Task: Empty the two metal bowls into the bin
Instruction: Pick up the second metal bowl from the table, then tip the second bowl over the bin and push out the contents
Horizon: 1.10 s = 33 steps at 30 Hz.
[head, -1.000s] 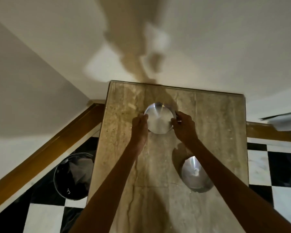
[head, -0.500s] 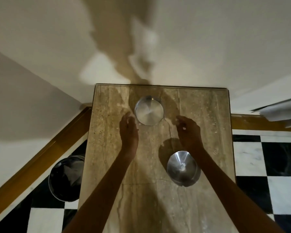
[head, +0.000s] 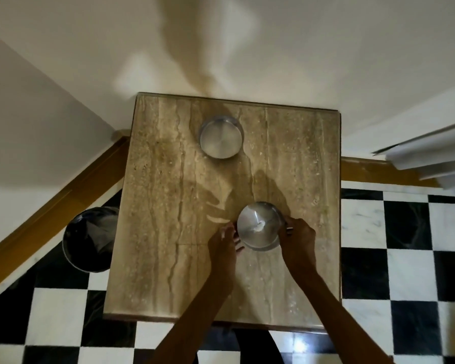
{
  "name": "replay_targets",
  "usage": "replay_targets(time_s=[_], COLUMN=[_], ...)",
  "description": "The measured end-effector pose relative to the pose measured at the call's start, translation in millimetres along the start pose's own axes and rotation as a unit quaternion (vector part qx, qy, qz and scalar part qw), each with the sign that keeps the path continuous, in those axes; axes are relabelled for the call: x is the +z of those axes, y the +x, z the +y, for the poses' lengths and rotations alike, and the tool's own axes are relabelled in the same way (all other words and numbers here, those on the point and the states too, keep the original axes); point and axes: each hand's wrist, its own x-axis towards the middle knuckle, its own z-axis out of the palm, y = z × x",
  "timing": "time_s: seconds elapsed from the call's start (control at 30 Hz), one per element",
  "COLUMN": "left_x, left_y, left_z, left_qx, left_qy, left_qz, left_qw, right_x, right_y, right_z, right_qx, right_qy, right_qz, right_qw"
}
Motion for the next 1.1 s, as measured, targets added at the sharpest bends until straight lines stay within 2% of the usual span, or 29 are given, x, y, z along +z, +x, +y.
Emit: replay_targets(time_s=[0.1,0.23,0.4,0.47,0.57,0.73,0.8,0.9,0.93,1.03,1.1], left_x=[-19.3,-81.8,-179.0,-215.7,-270.3,-334.1,-352.0,-374.8,-379.8,-389.3,-388.6], left_y=[-3.5,-6.2,-9.9,-14.1,-16.3,12.3,27.1,58.9,70.2,106.7,132.3], left_z=[9.4,15.1,21.7,27.2,43.4,64.6,71.9,80.3,83.2,89.3,84.8], left_qx=[-0.027,-0.054,-0.124,-0.150,-0.139,-0.088,-0.082,-0.070,-0.054,0.018,0.046], left_qy=[-0.048,-0.117,-0.276,-0.335,-0.412,-0.465,-0.468,-0.477,-0.465,-0.322,-0.175], left_qz=[0.016,-0.045,-0.101,-0.153,-0.210,-0.182,-0.160,-0.119,-0.103,-0.061,0.009], left_qw=[0.998,0.991,0.948,0.917,0.876,0.862,0.865,0.868,0.878,0.944,0.984], right_x=[9.2,26.3,68.5,91.2,141.3,226.7,253.1,291.6,301.0,329.1,340.6], right_y=[-20.2,-50.9,-86.4,-101.5,-125.4,-145.3,-143.2,-134.8,-130.2,-118.7,-116.3], right_z=[-17.1,-57.3,-120.1,-149.1,-187.6,-219.5,-227.9,-239.8,-240.3,-231.0,-220.5], right_qx=[-0.025,-0.066,-0.154,-0.183,-0.220,-0.263,-0.280,-0.276,-0.272,-0.239,-0.230], right_qy=[0.008,0.022,0.002,-0.018,-0.044,-0.100,-0.121,-0.083,-0.076,-0.063,-0.071], right_qz=[-0.003,-0.020,-0.107,-0.155,-0.216,-0.241,-0.243,-0.281,-0.290,-0.316,-0.326], right_qw=[1.000,0.997,0.982,0.971,0.950,0.929,0.921,0.915,0.914,0.916,0.914])
